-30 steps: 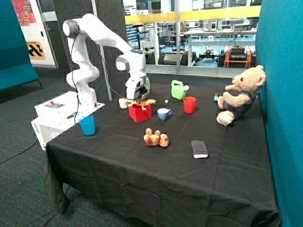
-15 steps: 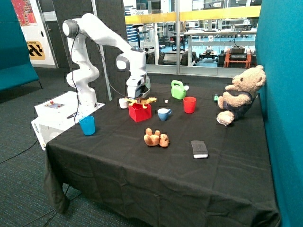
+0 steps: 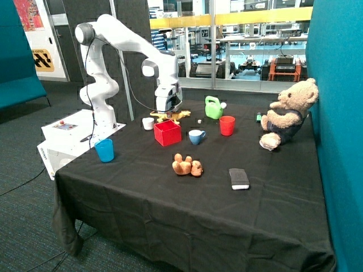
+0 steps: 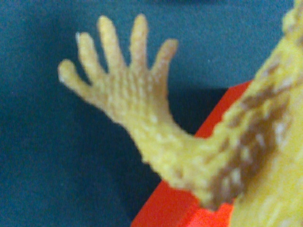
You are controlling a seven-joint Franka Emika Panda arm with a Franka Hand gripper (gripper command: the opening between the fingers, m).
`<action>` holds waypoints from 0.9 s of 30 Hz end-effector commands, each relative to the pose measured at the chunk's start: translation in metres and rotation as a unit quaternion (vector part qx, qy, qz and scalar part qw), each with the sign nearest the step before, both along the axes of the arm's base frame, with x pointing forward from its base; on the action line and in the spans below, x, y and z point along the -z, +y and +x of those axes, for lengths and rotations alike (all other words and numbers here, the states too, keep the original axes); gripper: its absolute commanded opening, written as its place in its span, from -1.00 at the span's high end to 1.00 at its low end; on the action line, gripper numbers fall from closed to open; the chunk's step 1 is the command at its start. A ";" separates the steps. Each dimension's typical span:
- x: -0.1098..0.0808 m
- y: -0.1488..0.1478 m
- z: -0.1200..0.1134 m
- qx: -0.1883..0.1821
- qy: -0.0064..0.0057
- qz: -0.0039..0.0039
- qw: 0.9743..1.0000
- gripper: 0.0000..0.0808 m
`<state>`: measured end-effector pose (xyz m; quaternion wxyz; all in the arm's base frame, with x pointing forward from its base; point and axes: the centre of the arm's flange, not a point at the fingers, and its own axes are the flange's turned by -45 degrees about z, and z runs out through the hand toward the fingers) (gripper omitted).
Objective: Put the ball in the red pot
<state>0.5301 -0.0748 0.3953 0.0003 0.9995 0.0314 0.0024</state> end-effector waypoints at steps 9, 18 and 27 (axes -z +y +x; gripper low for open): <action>-0.026 0.047 0.024 -0.039 0.002 0.000 0.999 1.00; -0.030 0.089 0.033 -0.072 0.002 0.000 0.997 1.00; -0.026 0.109 0.035 -0.085 0.002 0.000 0.996 1.00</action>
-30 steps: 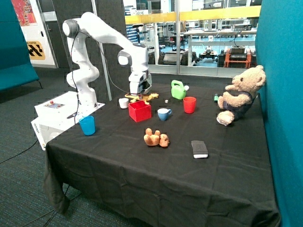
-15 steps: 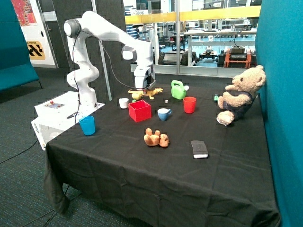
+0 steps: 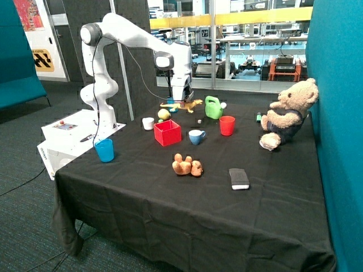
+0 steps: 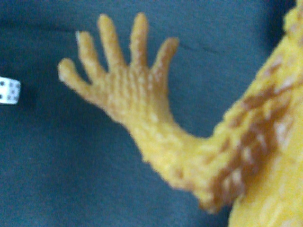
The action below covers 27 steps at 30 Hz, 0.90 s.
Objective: Put the ball in the red pot
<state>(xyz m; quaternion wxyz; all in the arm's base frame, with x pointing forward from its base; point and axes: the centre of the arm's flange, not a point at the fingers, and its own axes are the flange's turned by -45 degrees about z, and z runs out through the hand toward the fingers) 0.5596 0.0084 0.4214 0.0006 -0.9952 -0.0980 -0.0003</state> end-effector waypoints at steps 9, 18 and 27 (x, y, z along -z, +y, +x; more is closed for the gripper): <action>0.018 0.035 0.015 -0.015 0.000 -0.001 1.000 1.00; 0.040 0.047 0.030 -0.013 0.000 -0.001 1.000 1.00; 0.046 0.055 0.041 -0.017 0.000 -0.001 1.000 1.00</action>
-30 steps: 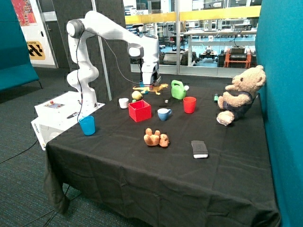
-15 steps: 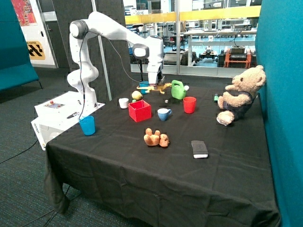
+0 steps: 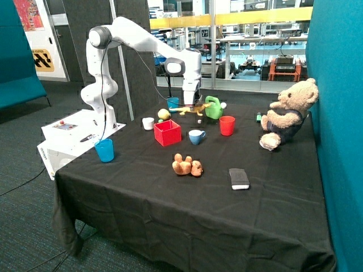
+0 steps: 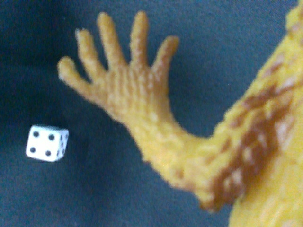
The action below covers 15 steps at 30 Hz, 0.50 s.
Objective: Put the ball in the red pot
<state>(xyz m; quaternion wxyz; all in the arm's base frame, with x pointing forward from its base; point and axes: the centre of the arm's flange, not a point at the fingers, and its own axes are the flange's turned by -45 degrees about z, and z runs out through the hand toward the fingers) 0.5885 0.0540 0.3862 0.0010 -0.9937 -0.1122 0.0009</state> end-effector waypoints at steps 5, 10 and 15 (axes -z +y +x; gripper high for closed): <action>0.020 0.009 0.018 0.000 -0.001 -0.001 1.000 1.00; 0.035 0.009 0.019 0.001 -0.001 -0.001 1.000 1.00; 0.048 0.010 0.017 0.005 -0.001 -0.001 1.000 1.00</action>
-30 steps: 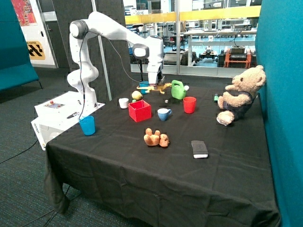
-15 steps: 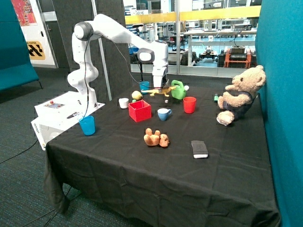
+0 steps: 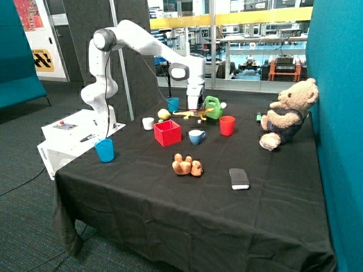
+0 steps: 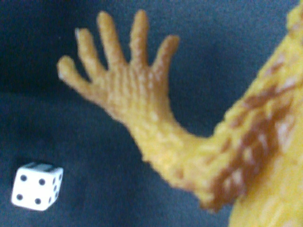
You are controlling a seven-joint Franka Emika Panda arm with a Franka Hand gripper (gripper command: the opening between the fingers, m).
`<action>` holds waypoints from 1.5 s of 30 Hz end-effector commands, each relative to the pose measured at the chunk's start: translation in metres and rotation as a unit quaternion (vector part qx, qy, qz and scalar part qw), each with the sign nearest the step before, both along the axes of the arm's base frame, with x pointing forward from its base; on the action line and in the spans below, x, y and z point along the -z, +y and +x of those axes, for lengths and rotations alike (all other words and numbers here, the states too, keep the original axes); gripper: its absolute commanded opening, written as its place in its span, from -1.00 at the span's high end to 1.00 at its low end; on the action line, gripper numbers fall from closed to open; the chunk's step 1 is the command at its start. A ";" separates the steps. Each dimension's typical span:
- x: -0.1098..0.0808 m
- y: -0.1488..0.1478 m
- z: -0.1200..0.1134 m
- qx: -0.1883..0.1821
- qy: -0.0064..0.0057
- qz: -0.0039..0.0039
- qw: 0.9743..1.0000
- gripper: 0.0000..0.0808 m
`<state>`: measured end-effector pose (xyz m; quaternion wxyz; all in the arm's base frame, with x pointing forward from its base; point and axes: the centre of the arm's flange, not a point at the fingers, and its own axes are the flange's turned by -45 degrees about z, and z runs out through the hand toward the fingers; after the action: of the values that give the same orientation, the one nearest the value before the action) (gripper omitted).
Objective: Put the ball in the red pot
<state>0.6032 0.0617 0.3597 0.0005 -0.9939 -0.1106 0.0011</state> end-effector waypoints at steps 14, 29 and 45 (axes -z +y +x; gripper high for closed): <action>0.039 -0.002 0.006 0.010 -0.001 0.000 1.000 1.00; 0.043 -0.027 -0.001 0.037 -0.001 0.000 0.999 0.79; 0.040 -0.026 0.004 0.037 -0.001 0.000 0.999 -1.00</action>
<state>0.6055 0.0371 0.3177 -0.0024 -0.9970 -0.0770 0.0006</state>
